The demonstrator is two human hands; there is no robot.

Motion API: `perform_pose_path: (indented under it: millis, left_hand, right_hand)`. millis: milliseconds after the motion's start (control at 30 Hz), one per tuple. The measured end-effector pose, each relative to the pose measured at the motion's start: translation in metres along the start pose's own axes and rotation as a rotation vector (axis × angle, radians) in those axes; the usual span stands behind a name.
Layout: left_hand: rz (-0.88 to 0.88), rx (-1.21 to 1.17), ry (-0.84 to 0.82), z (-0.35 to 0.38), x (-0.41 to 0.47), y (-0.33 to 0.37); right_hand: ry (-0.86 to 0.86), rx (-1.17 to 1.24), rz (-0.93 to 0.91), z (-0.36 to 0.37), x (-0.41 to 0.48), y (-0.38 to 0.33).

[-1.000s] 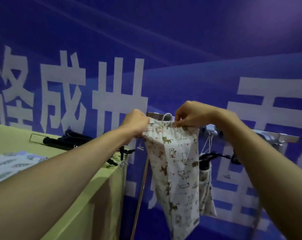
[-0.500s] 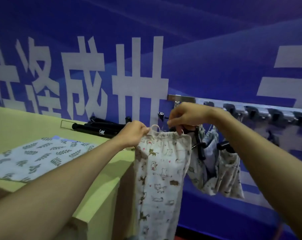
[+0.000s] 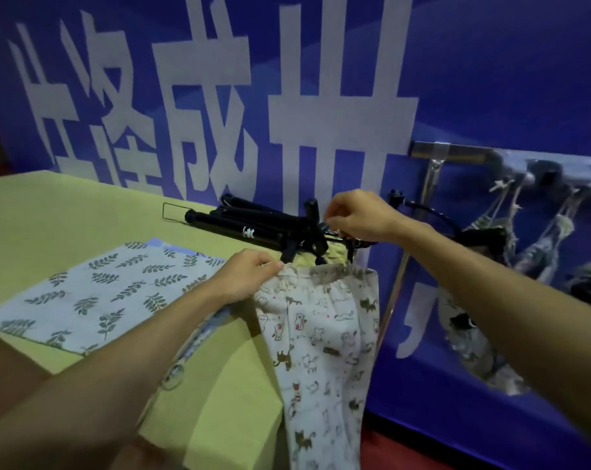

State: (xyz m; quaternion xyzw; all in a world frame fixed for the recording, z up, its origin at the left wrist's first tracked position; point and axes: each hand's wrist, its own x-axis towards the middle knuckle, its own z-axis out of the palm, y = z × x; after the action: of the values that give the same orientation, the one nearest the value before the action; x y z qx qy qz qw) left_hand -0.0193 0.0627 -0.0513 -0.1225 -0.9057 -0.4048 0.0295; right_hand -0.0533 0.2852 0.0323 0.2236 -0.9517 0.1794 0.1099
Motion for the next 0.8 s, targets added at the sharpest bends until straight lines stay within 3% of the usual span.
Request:
perform_pose_path:
  millis: [167, 300, 433, 800]
  left_hand:
    - [-0.104, -0.283, 0.063, 0.016, 0.006, -0.034]
    - [-0.153, -0.519, 0.094, 0.011, 0.010, -0.038]
    - [-0.180, -0.776, 0.145, 0.004, 0.011, -0.044]
    - [-0.106, -0.743, 0.117, 0.006, 0.014, -0.053]
  right_hand:
    - [-0.036, -0.072, -0.122, 0.048, 0.060, -0.016]
    - [-0.126, -0.376, -0.204, 0.090, 0.100, -0.028]
    - [-0.139, -0.628, -0.083, 0.111, 0.126, -0.019]
    - [-0.172, -0.608, 0.034, 0.123, 0.158, -0.003]
